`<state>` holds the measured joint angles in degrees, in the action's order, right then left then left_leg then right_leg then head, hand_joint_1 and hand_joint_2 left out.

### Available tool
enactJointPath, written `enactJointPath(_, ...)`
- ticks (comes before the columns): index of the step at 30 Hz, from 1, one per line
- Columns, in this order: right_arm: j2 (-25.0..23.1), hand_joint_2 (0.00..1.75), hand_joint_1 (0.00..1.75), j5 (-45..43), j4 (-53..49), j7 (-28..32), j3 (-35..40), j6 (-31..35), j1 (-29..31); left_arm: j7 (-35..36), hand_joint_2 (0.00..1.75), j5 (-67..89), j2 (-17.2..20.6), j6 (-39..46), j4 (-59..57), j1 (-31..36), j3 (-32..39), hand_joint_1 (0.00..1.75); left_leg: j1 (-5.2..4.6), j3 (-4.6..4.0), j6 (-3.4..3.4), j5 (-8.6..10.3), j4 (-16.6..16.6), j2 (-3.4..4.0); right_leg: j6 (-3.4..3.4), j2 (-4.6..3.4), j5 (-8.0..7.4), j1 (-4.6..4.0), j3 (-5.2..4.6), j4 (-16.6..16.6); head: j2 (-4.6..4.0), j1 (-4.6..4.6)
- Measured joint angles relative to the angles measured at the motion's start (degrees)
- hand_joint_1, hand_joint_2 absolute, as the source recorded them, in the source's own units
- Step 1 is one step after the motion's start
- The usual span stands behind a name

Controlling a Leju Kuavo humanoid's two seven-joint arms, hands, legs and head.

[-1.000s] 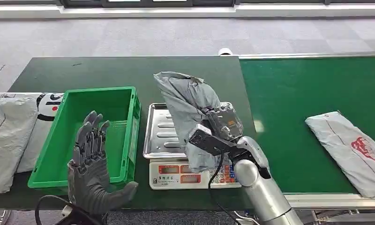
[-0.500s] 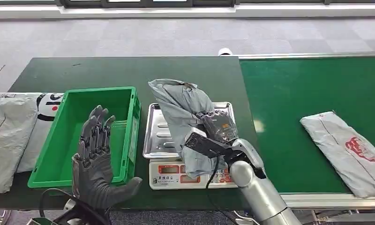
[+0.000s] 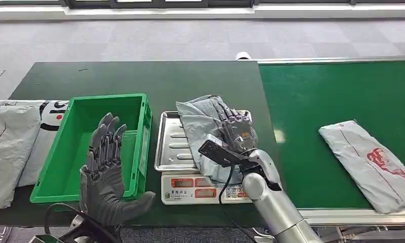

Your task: Moved the parcel from conveyor to table for the left to box.

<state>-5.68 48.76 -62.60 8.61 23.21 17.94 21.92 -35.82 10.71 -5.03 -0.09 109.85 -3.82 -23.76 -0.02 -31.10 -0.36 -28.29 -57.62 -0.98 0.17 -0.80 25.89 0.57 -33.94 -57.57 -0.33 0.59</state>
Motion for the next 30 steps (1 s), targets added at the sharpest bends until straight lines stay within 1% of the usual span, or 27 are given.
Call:
enactJointPath(6, -0.11, 1.75, 0.00, -0.61, 0.77, 0.50, 0.00, 0.55, 0.17, -0.09, 1.75, 0.18, -0.13, 0.00, -0.02, 0.00, -0.02, 0.00, 0.00, 0.01, 0.00, 0.00, 0.00, 0.00, 0.00, 0.00, 0.00, 0.00, 0.01, 0.00, 0.00, 0.00)
enactJointPath(7, -0.11, 0.00, 0.00, -0.81, 0.94, 0.76, 0.00, 0.61, 0.30, -0.13, 1.75, 0.17, -0.15, 0.00, 0.00, 0.02, 0.00, 0.00, 0.00, 0.01, 0.00, 0.00, 0.00, 0.00, 0.00, 0.00, 0.00, 0.00, 0.01, 0.00, 0.00, 0.00)
enactJointPath(11, -0.11, 0.00, 0.00, -3.35, 1.62, 1.55, 0.00, -0.59, 1.11, -0.15, 1.75, 0.17, -0.15, -0.15, 0.04, 0.22, 0.00, 0.00, 0.00, 0.01, 0.00, 0.00, 0.00, 0.00, 0.00, 0.00, 0.00, 0.00, 0.01, 0.00, 0.00, 0.00)
enactJointPath(12, -0.11, 1.75, 0.00, -3.89, 1.75, 1.92, 0.00, -0.55, 1.18, -0.15, 1.75, 0.15, -0.15, -0.22, 0.04, 0.20, 0.00, 0.00, 0.00, 0.01, 0.00, 0.00, 0.00, 0.00, 0.00, 0.00, 0.00, 0.00, 0.01, 0.00, 0.00, 0.00)
enactJointPath(15, -0.11, 1.75, 0.00, -5.03, 1.81, 4.30, 0.00, 1.82, 1.18, -0.26, 1.75, 0.00, -0.15, -0.42, 0.02, 0.20, 0.00, 0.00, 0.00, 0.01, 0.00, 0.00, 0.00, 0.00, 0.00, 0.00, 0.00, 0.00, 0.00, 0.00, 0.00, 0.00)
enactJointPath(17, -0.11, 1.75, 0.00, -5.29, 1.10, 7.07, 0.00, 5.96, 0.93, -0.42, 1.75, -0.02, -0.15, -0.42, 0.04, 0.19, 0.00, 0.00, 0.00, 0.02, 0.00, 0.00, 0.00, 0.00, 0.00, 0.00, 0.00, 0.00, -0.01, 0.00, 0.00, 0.00)
enactJointPath(19, -0.11, 1.75, 0.00, -5.97, -1.23, 10.61, 0.00, 12.01, 0.18, -0.52, 1.75, -0.07, -0.15, -0.42, 0.04, 0.19, 0.00, 0.00, 0.00, 0.02, 0.00, 0.00, 0.00, 0.00, 0.00, 0.00, 0.00, 0.00, -0.02, 0.00, 0.00, 0.00)
enactJointPath(21, -0.11, 1.75, 0.00, -7.24, -5.11, 15.57, -0.02, 18.04, -1.45, -0.41, 1.75, -0.64, -0.15, -0.48, -0.04, 0.23, -0.02, 0.00, -0.01, 0.03, 0.00, 0.00, -0.01, -0.01, 0.00, 0.00, 0.00, 0.00, -0.03, 0.01, 0.00, 0.00)
enactJointPath(23, -0.56, 1.75, 0.00, -7.78, -12.46, 22.45, -1.02, 21.67, -4.70, 0.02, 1.75, -1.46, -0.17, -0.48, -0.59, 0.26, 0.00, 0.00, -0.01, 0.00, 0.00, -0.02, -0.01, -0.05, 0.00, 0.05, 0.02, 0.00, -0.04, 0.01, 0.00, 0.00)
enactJointPath(26, -2.25, 1.75, 0.00, -8.83, -22.20, 29.37, -2.68, 22.14, -8.86, 1.35, 1.75, -2.93, -0.52, -0.31, -2.55, 1.31, 0.00, 0.00, 0.00, 0.02, -0.05, -0.08, -0.01, 0.00, 0.01, -0.02, 0.04, -0.01, -0.07, 0.01, 0.00, 0.00)
enactJointPath(28, -2.80, 1.75, 0.00, -8.74, -29.09, 30.89, -3.24, 22.21, -11.82, 2.89, 1.75, -2.97, -0.92, 0.83, -4.57, 2.44, 0.00, 0.00, -0.01, -0.03, -0.04, -0.07, -0.01, -0.13, 0.01, 0.15, 0.09, 0.00, -0.04, 0.01, 0.00, 0.00)
enactJointPath(30, -3.54, 1.75, 0.00, -8.57, -34.61, 31.34, -3.71, 22.21, -13.61, 5.46, 1.75, -0.38, -1.20, 3.36, -6.77, 3.57, 0.06, 0.00, -0.01, 0.02, -0.04, -0.07, -0.01, -0.03, 0.00, 0.08, 0.08, 0.00, -0.04, 0.01, 0.00, 0.02)
